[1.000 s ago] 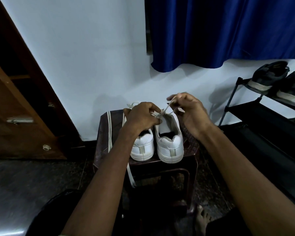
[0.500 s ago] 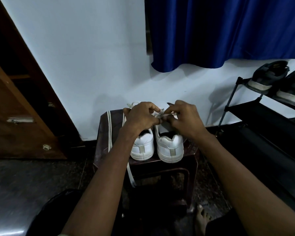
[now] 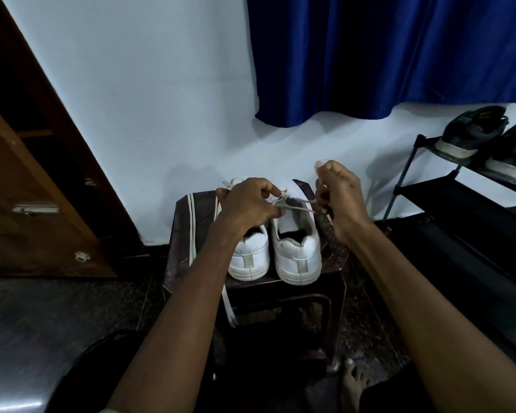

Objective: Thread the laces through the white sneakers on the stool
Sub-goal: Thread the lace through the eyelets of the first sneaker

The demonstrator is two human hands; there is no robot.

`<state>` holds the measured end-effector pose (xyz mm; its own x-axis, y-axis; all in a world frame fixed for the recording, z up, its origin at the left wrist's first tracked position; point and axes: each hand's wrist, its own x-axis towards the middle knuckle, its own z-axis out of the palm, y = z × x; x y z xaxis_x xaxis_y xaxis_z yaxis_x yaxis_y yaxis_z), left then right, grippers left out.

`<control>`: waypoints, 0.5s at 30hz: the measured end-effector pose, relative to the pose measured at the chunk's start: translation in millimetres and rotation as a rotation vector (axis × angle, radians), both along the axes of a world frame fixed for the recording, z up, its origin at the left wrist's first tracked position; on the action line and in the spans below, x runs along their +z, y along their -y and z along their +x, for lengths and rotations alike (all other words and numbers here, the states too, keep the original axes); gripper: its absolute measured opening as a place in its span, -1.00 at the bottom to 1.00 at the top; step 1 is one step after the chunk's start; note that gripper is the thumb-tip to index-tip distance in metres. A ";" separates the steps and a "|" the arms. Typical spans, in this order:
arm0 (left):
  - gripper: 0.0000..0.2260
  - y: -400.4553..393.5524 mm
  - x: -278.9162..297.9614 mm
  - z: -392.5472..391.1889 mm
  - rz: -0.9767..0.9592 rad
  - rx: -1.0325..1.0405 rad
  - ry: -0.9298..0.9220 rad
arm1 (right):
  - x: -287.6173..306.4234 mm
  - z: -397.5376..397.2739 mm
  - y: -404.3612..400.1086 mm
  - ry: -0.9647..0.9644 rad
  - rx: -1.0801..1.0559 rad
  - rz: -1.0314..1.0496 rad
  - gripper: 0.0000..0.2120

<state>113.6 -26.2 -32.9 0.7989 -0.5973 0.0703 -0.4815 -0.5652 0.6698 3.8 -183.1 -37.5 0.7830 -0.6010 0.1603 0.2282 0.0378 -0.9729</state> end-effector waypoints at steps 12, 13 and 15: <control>-0.57 0.9 -5.2 5.5 -0.040 -0.008 -0.010 | -12.5 2.3 -5.6 -0.320 -0.072 -1.047 -0.89; -0.60 0.9 -5.8 6.3 -0.037 -0.006 -0.007 | -12.1 3.3 -6.4 -0.260 -0.039 -0.789 -0.84; -0.67 0.5 -5.5 6.4 -0.008 -0.006 0.015 | -8.8 5.4 -11.3 -0.124 0.022 -0.209 -0.71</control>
